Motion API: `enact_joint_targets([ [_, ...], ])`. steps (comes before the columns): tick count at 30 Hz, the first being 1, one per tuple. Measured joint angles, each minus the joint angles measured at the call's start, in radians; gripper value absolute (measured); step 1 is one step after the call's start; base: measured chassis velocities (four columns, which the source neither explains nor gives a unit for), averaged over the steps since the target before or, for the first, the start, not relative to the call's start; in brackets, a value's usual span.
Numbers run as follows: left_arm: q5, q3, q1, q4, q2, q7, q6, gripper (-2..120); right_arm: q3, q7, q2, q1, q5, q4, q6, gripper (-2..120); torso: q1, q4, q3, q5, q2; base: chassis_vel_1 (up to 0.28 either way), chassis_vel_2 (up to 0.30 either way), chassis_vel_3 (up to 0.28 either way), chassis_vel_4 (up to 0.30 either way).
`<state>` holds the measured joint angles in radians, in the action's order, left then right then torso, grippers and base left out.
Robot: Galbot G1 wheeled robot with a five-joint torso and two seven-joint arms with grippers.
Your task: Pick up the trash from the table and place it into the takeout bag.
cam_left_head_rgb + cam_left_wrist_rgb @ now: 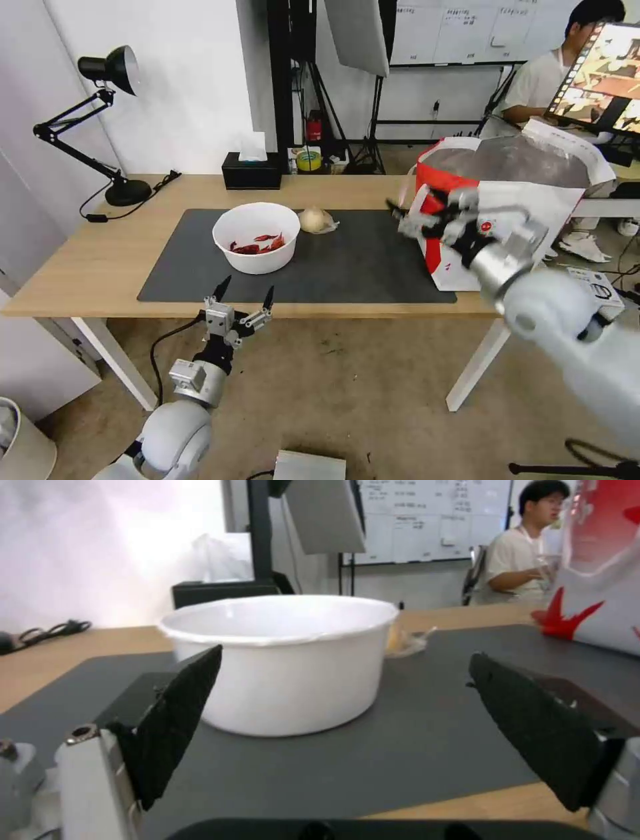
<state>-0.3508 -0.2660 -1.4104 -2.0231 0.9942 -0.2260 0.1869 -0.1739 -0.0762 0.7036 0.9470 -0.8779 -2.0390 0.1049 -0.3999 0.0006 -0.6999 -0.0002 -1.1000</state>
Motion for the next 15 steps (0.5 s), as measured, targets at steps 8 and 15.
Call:
enact_joint_targets([
  [8, 0.001, -0.008, -0.010, 0.002, 0.000, 0.005, 0.006, 100, -0.011, 0.007, 0.084, 0.212, 0.139, 0.060, -0.118, 100, 0.000, -0.0007, 0.000, 0.0001, 0.000, 0.000, 0.000, 0.000, 0.000],
  [15, 0.006, -0.008, -0.023, 0.008, 0.001, 0.009, 0.016, 100, -0.017, 0.007, 0.124, 0.314, 0.209, 0.078, -0.150, 100, 0.000, -0.0006, 0.000, 0.0002, 0.000, 0.000, 0.000, 0.000, 0.000],
])
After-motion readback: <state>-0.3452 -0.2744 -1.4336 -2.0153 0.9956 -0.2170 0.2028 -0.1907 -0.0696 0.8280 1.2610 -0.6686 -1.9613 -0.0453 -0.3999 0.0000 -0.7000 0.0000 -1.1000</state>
